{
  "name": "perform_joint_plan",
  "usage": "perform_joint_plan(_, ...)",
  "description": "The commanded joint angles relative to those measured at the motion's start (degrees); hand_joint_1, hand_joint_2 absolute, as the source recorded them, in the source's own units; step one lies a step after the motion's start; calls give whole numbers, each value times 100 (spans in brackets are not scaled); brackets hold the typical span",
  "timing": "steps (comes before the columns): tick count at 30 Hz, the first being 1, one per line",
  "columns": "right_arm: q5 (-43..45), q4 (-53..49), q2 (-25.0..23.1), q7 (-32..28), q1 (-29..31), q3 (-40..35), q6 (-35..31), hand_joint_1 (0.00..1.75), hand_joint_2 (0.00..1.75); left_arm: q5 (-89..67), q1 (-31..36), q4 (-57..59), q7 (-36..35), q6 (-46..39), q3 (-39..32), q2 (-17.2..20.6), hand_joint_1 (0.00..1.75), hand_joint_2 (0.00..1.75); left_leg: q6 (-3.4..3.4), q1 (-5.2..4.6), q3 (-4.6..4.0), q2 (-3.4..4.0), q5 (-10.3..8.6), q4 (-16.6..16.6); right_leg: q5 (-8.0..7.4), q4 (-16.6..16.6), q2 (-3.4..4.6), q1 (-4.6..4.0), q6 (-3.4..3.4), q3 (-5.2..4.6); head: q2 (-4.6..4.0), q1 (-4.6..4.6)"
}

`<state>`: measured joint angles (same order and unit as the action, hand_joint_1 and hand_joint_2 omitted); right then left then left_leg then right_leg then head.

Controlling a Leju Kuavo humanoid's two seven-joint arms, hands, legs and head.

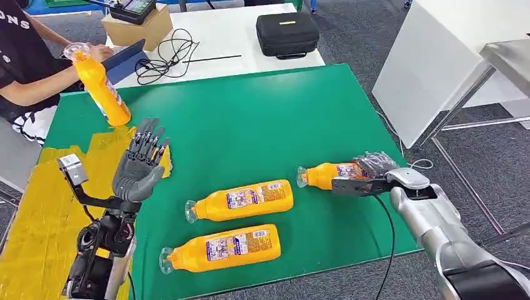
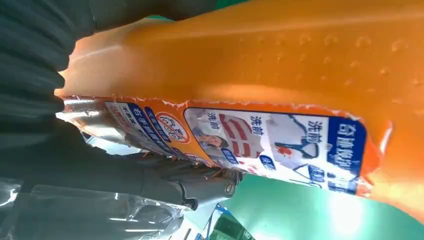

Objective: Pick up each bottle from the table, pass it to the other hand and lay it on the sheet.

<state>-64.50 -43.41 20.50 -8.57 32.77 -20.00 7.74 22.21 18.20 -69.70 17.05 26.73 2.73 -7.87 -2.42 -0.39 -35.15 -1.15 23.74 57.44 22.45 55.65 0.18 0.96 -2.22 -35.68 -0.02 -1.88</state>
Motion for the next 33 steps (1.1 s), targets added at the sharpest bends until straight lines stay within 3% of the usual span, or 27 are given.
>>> perform_joint_plan(1, -32, 77, -39, 34, -14, 43, 22, 175, 175, -20, 238, 439, -2, 6, -93, -17, 0, 175, 15, 9, 28, 7, 15, 0, 13, -4, -4, -10, 11, 31, 0, 2)
perform_joint_plan(6, -51, 70, -51, 54, -16, 79, -14, 175, 175, -23, 229, 432, -1, 6, -92, -14, 0, 175, 14, 7, 26, 5, 13, 1, 13, -2, -5, -9, 10, 29, 0, 0)
perform_joint_plan(10, -210, -211, -150, 173, -135, 349, -515, 175, 175, -36, 134, 381, 23, -26, -91, -21, 0, 175, 17, 9, 32, 9, 17, 1, 15, -2, -2, -11, 12, 34, 0, 0)
perform_joint_plan(18, 144, -1831, -665, 34, -884, 1395, -1196, 175, 175, -129, -67, 237, 68, -77, -93, -45, 0, 175, 17, 8, 30, 25, 21, -2, 14, -3, 14, -9, 13, 29, 0, 2)
perform_joint_plan(20, 412, -2225, -993, 100, -1029, 1758, -1523, 175, 175, -167, -60, 234, 61, -114, -85, -78, 0, 175, 16, 7, 19, 19, 17, -1, 13, 2, 10, -8, 12, 18, 0, 2)
perform_joint_plan(21, 1161, -2884, -1584, -55, -1325, 2408, -2610, 175, 175, -237, 15, 268, -52, -113, -11, -140, 0, 175, 21, 10, 30, 27, 25, 2, 19, 3, 15, -11, 15, 27, 0, 0)
perform_joint_plan(22, 1149, -3490, -1671, 157, -1613, 2366, -2760, 175, 175, -261, 88, 305, -104, -175, 33, -194, 0, 175, 17, 9, 14, 24, 17, 0, 10, 1, 15, -10, 12, 12, 0, 2)
perform_joint_plan(30, 1344, -4063, -1798, 242, -1920, 2453, -3616, 175, 175, -204, 267, 600, -181, -348, 133, -154, 0, 175, 10, 10, -4, 0, 8, -2, 11, 1, -8, -12, 9, -3, 0, -2)
perform_joint_plan(33, 1837, -4217, -1863, -77, -2052, 2498, -3993, 175, 175, -179, 274, 678, -182, -351, 196, -154, 0, 175, 14, 10, 4, 7, 15, 1, 15, 3, -3, -12, 11, 5, 0, 0)
